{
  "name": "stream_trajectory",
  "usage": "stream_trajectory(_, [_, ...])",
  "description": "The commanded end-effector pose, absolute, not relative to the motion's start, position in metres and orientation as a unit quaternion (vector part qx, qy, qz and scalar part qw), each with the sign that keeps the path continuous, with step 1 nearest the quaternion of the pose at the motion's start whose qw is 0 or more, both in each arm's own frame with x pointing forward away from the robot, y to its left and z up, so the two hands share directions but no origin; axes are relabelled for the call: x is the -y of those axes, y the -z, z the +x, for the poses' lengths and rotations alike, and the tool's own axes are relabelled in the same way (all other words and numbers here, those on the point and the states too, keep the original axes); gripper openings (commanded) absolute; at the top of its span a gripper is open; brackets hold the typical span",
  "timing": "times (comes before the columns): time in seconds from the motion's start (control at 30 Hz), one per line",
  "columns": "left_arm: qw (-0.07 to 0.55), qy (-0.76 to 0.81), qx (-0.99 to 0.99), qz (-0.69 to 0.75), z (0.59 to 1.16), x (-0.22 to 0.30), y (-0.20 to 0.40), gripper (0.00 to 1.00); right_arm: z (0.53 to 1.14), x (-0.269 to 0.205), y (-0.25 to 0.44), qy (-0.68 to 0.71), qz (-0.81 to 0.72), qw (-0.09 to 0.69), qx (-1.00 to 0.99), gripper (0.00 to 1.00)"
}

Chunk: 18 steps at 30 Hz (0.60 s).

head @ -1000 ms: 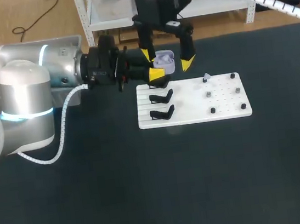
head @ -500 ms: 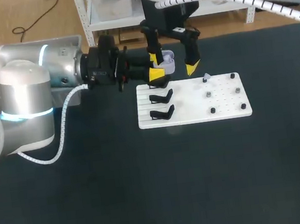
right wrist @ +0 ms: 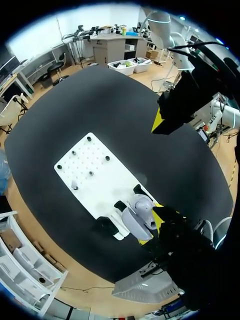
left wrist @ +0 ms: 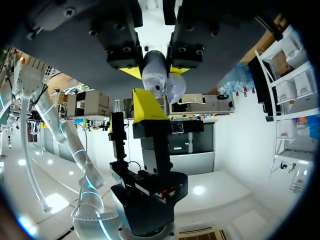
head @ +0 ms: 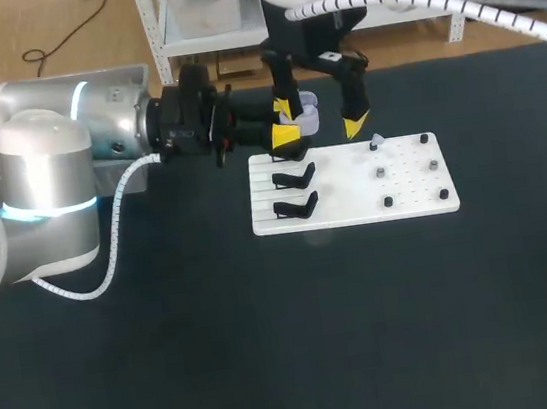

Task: Pick up each earbud case from the left stands, insert the matching earbuds, close the lid, and place the case in the box.

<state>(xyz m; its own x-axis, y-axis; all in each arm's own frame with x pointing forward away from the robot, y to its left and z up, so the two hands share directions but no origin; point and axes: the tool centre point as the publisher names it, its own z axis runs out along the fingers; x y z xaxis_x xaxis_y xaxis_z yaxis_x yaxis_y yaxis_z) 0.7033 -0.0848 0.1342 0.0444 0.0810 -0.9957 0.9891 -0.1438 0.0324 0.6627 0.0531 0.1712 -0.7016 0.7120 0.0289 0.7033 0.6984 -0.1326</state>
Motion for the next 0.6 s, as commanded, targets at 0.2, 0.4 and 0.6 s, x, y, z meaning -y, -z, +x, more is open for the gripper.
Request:
stream_trajectory(0.2, [0.451,0.503,-0.474,0.564,0.703,0.085,-0.134,0.00,0.655,-0.056,-0.208,0.023,-0.345,0.011,0.938,1.00])
stream_trajectory(0.4, [0.451,0.503,-0.474,0.564,0.703,0.085,-0.134,0.00,0.661,-0.038,-0.222,0.036,-0.309,-0.035,0.950,1.00])
stream_trajectory(0.6, [0.451,0.503,-0.474,0.564,0.703,0.085,-0.134,0.00,0.685,0.008,-0.202,0.006,-0.334,-0.046,0.942,1.00])
